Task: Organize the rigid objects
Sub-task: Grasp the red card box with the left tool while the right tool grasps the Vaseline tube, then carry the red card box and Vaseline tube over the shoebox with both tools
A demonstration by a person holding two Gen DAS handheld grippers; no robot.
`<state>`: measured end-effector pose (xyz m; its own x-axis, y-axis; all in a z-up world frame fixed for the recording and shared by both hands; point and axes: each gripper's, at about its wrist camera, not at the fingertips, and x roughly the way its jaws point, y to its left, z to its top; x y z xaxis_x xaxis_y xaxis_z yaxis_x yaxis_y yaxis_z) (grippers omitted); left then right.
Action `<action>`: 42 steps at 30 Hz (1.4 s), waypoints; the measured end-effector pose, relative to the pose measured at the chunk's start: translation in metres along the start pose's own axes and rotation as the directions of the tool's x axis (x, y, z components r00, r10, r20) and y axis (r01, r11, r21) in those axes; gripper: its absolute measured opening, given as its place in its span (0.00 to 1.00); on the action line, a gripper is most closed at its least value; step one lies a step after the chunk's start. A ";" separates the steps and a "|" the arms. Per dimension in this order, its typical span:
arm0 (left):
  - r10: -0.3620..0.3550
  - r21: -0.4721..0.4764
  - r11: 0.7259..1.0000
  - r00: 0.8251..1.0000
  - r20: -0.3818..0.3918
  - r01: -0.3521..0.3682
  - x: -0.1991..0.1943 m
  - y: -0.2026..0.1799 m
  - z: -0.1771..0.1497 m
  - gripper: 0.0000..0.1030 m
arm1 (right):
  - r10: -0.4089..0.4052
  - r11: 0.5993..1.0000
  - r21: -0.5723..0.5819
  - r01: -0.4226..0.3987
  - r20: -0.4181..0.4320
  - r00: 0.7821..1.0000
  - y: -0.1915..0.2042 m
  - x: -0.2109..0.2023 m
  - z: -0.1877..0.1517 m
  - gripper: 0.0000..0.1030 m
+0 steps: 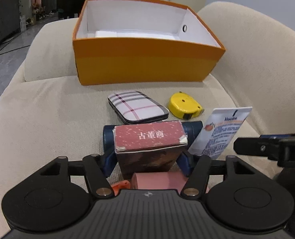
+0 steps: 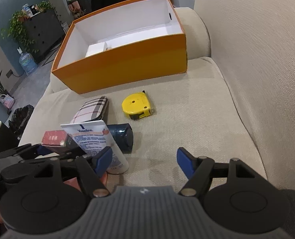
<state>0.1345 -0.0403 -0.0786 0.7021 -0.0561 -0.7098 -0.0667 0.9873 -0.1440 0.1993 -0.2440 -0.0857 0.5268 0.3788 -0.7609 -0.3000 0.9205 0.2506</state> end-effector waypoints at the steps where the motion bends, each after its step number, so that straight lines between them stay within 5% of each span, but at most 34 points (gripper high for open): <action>1: 0.002 -0.006 1.000 1.000 0.004 -0.002 -0.002 0.001 0.000 0.66 | -0.002 1.000 -0.006 0.002 -0.002 1.000 0.001 0.000 0.000 0.69; 17: 0.054 -0.057 0.997 0.998 0.019 -0.052 -0.030 0.041 0.008 0.66 | 0.060 0.994 -0.093 -0.064 -0.051 0.997 0.039 0.019 -0.008 0.75; 26: 0.051 -0.069 0.996 0.999 0.017 -0.049 -0.033 0.050 0.005 0.66 | -0.009 0.997 -0.074 0.006 -0.032 0.999 0.054 0.045 -0.009 0.74; 28: 0.049 -0.069 0.996 0.999 0.016 -0.048 -0.033 0.051 0.004 0.66 | -0.016 0.997 -0.070 0.013 -0.041 0.999 0.052 0.050 -0.010 0.60; 34: 0.046 -0.071 0.996 0.999 0.015 -0.045 -0.033 0.052 0.002 0.66 | 0.006 0.999 -0.046 -0.009 -0.059 0.998 0.046 0.052 -0.015 0.43; 42: 0.043 -0.066 0.997 0.998 0.035 -0.040 -0.041 0.051 0.006 0.66 | 0.017 0.999 -0.034 -0.018 -0.032 0.999 0.044 0.042 -0.013 0.43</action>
<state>0.1064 0.0132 -0.0528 0.7229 -0.0086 -0.6909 -0.1413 0.9769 -0.1600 0.1981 -0.1893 -0.1142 0.4956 0.3909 -0.7756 -0.3363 0.9097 0.2436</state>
